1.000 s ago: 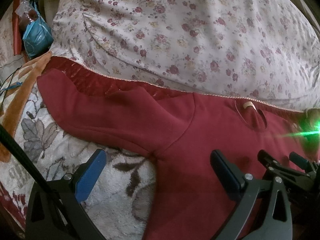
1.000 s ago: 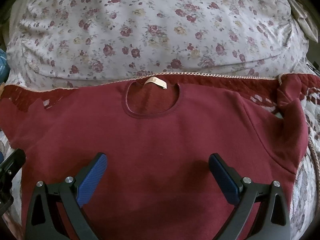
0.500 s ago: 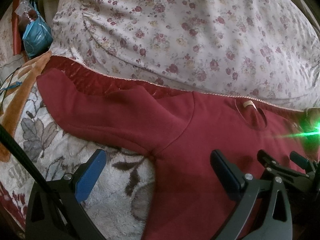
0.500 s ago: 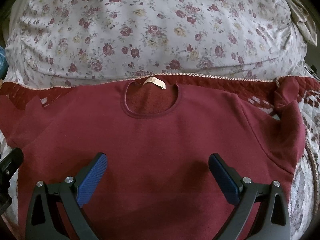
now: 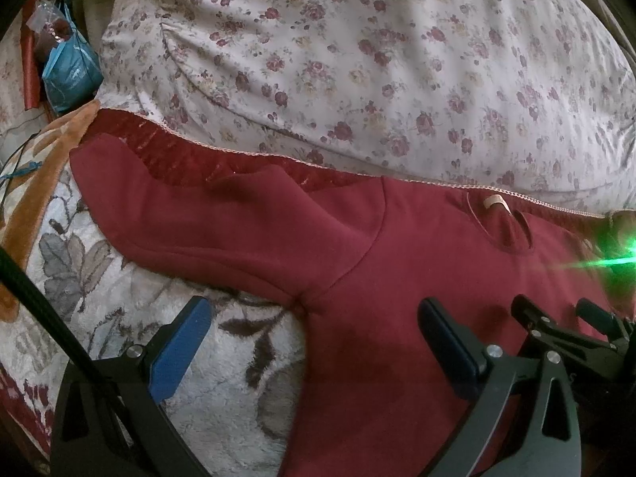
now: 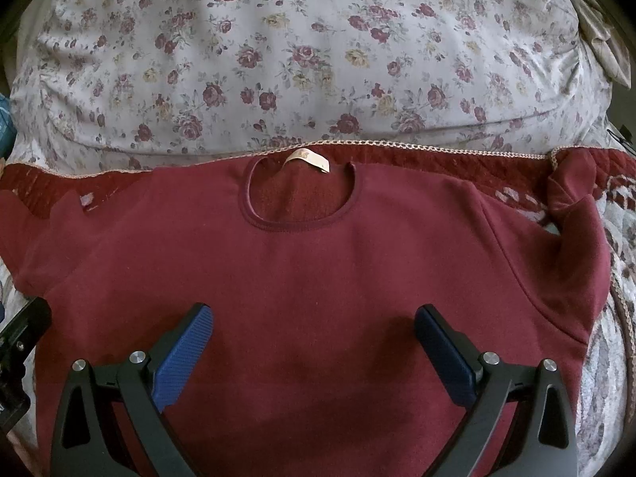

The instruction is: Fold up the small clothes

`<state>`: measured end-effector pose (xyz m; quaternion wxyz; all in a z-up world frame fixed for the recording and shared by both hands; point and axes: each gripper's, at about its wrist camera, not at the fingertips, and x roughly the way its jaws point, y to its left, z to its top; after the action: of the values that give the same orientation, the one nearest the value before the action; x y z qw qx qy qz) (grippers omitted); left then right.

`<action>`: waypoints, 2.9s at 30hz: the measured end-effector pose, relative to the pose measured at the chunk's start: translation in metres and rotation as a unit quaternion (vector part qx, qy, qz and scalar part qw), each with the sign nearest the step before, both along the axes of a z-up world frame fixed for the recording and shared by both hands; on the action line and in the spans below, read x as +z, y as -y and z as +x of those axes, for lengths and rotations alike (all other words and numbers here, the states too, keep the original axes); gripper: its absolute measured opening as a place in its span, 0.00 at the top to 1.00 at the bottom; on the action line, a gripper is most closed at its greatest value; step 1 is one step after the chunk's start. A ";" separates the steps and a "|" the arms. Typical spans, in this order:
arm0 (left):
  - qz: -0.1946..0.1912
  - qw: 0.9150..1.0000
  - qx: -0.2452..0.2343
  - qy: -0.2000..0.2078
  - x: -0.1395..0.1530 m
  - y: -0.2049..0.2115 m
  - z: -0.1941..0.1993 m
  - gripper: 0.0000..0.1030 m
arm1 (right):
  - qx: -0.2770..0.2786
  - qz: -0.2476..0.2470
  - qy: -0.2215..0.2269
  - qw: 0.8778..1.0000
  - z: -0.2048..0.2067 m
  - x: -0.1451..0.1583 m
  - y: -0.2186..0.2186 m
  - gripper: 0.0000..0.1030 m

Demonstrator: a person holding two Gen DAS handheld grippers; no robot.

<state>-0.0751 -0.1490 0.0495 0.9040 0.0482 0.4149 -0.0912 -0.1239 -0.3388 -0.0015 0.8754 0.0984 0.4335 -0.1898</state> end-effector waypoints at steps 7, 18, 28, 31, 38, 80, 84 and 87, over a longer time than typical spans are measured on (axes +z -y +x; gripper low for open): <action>0.000 1.000 -0.001 0.000 0.000 -0.001 0.000 0.00 | 0.000 0.000 -0.002 1.000 -0.001 0.000 -0.001 0.00; -0.020 1.000 0.018 0.005 0.005 -0.016 0.001 0.00 | 0.000 0.006 -0.003 1.000 0.000 -0.002 0.001 0.00; -0.024 0.998 0.062 -0.007 0.005 -0.039 0.014 0.00 | 0.002 0.005 -0.007 1.000 0.001 -0.003 0.000 0.00; -0.022 0.998 0.061 -0.008 0.005 -0.038 0.014 0.00 | 0.002 0.007 -0.007 1.000 0.001 -0.003 0.000 0.00; -0.016 0.998 0.060 -0.009 0.004 -0.036 0.014 0.00 | 0.002 0.006 -0.009 1.000 0.002 -0.003 0.000 0.00; 0.110 0.949 0.294 -0.006 -0.007 -0.204 0.200 0.88 | 0.006 0.025 -0.005 1.000 0.003 -0.005 0.003 0.00; 0.034 0.969 0.244 -0.003 0.016 -0.194 0.183 0.93 | 0.006 0.025 -0.005 1.000 0.003 -0.005 0.003 0.00; 0.013 0.980 0.199 0.012 0.035 -0.163 0.158 0.93 | 0.006 0.026 -0.004 1.000 0.003 -0.005 0.004 0.00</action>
<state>0.0826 0.0136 0.0844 0.9080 -0.0226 0.4069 0.0966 -0.1210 -0.3425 -0.0069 0.8719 0.1179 0.4426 -0.1732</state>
